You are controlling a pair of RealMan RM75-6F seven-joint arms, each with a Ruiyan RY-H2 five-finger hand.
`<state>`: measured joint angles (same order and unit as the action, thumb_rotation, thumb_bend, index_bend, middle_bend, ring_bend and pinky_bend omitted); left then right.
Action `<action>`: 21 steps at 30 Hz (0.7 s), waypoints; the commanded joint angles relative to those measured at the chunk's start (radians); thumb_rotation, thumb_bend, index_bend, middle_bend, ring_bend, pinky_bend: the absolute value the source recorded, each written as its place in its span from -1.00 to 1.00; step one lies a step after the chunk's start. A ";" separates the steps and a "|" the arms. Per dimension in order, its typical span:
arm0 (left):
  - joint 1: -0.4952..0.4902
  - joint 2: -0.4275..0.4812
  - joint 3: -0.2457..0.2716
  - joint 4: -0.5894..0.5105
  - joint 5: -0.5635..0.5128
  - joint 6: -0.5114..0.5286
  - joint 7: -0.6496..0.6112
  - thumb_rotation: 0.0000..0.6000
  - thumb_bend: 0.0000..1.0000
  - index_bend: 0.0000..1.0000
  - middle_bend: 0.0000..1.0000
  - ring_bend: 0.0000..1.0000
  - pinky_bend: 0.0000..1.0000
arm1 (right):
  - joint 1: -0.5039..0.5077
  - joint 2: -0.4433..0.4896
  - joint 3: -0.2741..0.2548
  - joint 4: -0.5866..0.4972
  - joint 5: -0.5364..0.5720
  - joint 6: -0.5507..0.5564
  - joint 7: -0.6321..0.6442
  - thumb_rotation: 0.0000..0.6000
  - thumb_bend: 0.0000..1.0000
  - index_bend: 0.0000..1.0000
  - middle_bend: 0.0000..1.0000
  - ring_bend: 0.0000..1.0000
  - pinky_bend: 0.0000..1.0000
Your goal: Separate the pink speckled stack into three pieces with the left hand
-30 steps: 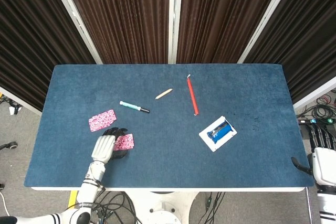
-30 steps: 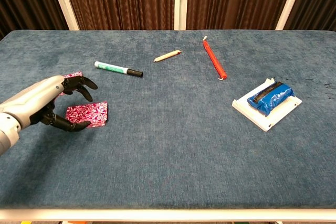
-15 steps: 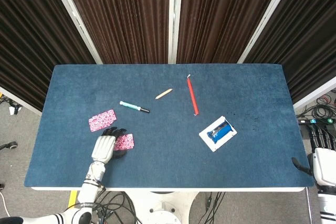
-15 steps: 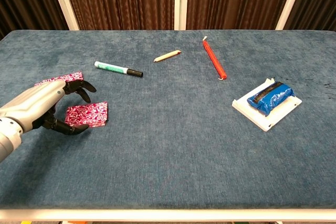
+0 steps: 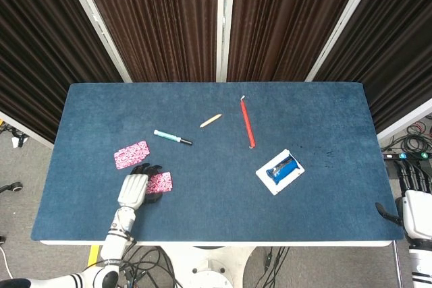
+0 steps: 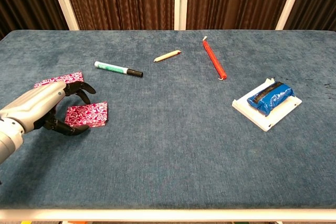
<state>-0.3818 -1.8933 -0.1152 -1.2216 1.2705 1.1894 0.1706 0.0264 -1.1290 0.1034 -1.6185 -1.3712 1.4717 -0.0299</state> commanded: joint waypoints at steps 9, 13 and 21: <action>0.000 -0.001 -0.007 0.005 -0.011 -0.010 0.002 1.00 -0.53 -0.57 -0.41 -0.75 -0.67 | -0.001 -0.001 0.000 0.002 0.001 -0.001 0.000 1.00 -0.80 -1.00 -1.00 -1.00 -1.00; -0.001 -0.003 -0.009 0.008 -0.009 -0.009 -0.001 1.00 -0.53 -0.57 -0.41 -0.75 -0.67 | -0.001 -0.001 0.000 0.002 0.001 -0.001 0.002 1.00 -0.80 -1.00 -1.00 -1.00 -1.00; -0.001 -0.002 -0.009 0.016 -0.010 -0.020 -0.013 1.00 -0.52 -0.54 -0.35 -0.75 -0.67 | -0.001 -0.003 0.000 0.006 0.002 -0.001 0.003 1.00 -0.80 -1.00 -1.00 -1.00 -1.00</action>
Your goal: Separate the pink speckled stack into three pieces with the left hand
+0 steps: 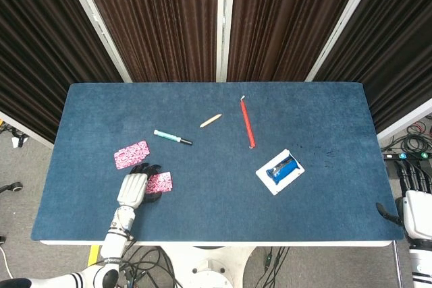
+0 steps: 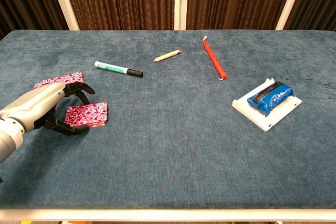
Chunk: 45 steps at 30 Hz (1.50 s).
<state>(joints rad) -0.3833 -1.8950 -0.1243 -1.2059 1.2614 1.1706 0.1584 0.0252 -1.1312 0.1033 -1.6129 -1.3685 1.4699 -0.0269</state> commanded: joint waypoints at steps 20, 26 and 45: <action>0.005 0.000 -0.009 -0.002 0.007 0.006 -0.050 1.00 -0.49 -0.25 -0.27 -0.74 -0.67 | 0.000 -0.007 0.001 0.009 0.001 -0.001 0.004 1.00 -0.80 -1.00 -1.00 -1.00 -1.00; 0.006 0.010 -0.011 -0.022 0.017 0.017 -0.053 1.00 -0.48 -0.20 -0.25 -0.73 -0.67 | 0.001 -0.005 0.002 0.006 0.001 -0.002 0.002 1.00 -0.80 -1.00 -1.00 -1.00 -1.00; 0.061 0.172 -0.008 -0.156 0.032 0.091 -0.074 1.00 -0.48 -0.20 -0.24 -0.73 -0.67 | 0.006 0.004 0.004 -0.021 -0.001 -0.004 -0.021 1.00 -0.80 -1.00 -1.00 -1.00 -1.00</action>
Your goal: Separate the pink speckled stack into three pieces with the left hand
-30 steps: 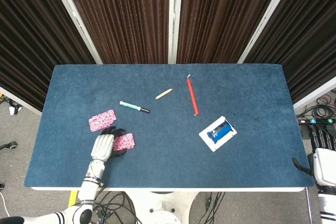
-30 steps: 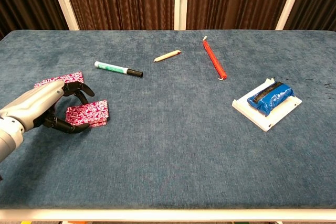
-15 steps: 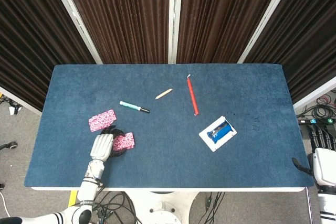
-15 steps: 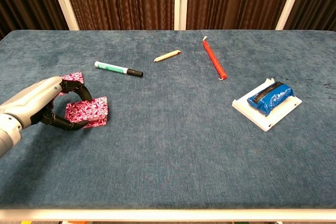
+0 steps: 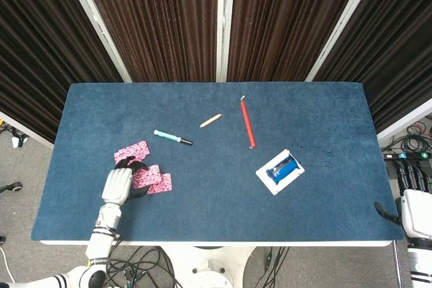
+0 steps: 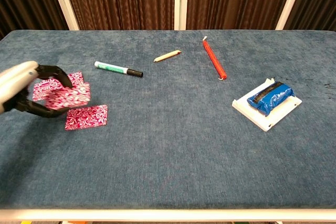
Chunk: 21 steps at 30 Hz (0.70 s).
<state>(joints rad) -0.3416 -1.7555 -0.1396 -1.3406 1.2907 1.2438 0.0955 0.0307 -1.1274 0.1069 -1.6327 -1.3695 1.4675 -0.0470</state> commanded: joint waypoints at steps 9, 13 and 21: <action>0.100 0.110 0.059 -0.038 0.019 0.078 -0.071 1.00 -0.48 -0.20 -0.24 -0.73 -0.67 | 0.010 -0.010 -0.001 -0.006 0.000 -0.010 -0.017 1.00 -0.80 -1.00 -1.00 -1.00 -1.00; 0.123 0.110 0.083 -0.020 0.035 0.089 -0.097 1.00 -0.47 -0.20 -0.23 -0.73 -0.67 | 0.012 -0.011 -0.002 -0.012 -0.004 -0.010 -0.029 1.00 -0.80 -1.00 -1.00 -1.00 -1.00; 0.135 0.080 0.115 0.014 0.071 0.085 -0.099 1.00 -0.48 -0.19 -0.22 -0.73 -0.67 | 0.013 -0.015 -0.004 -0.012 0.002 -0.013 -0.034 1.00 -0.80 -1.00 -1.00 -1.00 -1.00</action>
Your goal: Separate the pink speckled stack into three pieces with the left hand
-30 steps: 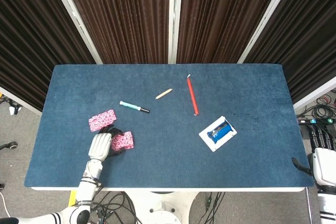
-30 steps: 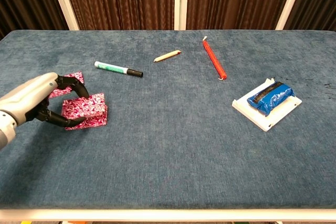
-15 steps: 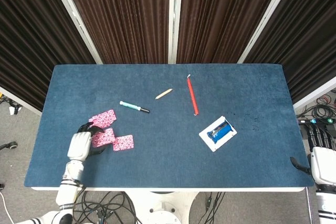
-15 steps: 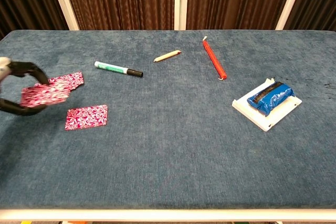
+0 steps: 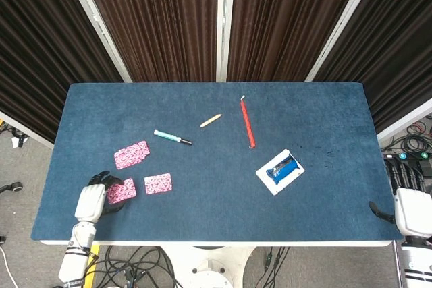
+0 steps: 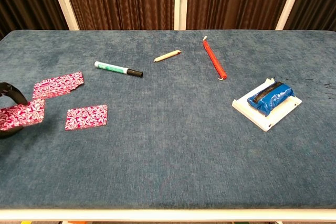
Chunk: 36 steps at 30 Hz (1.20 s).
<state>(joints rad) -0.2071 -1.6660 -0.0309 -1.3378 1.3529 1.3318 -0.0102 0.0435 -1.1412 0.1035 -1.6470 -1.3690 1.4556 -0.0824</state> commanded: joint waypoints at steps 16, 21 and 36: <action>0.007 -0.067 0.011 0.104 0.018 -0.033 -0.004 1.00 -0.48 -0.20 -0.23 -0.73 -0.67 | -0.006 0.000 -0.003 0.014 0.006 0.001 0.017 1.00 -0.80 -1.00 -1.00 -1.00 -1.00; 0.009 -0.078 0.008 0.138 0.017 -0.044 -0.028 1.00 -0.48 -0.33 -0.26 -0.73 -0.67 | -0.006 0.000 -0.002 0.014 0.005 0.003 0.017 1.00 -0.80 -1.00 -1.00 -1.00 -1.00; 0.016 -0.068 0.003 0.131 0.041 -0.032 -0.063 1.00 -0.52 -0.55 -0.57 -0.78 -0.69 | -0.005 0.001 0.000 0.016 0.002 0.005 0.024 1.00 -0.80 -1.00 -1.00 -1.00 -1.00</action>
<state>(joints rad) -0.1914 -1.7352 -0.0270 -1.2055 1.3932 1.2990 -0.0729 0.0386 -1.1401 0.1038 -1.6306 -1.3671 1.4611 -0.0585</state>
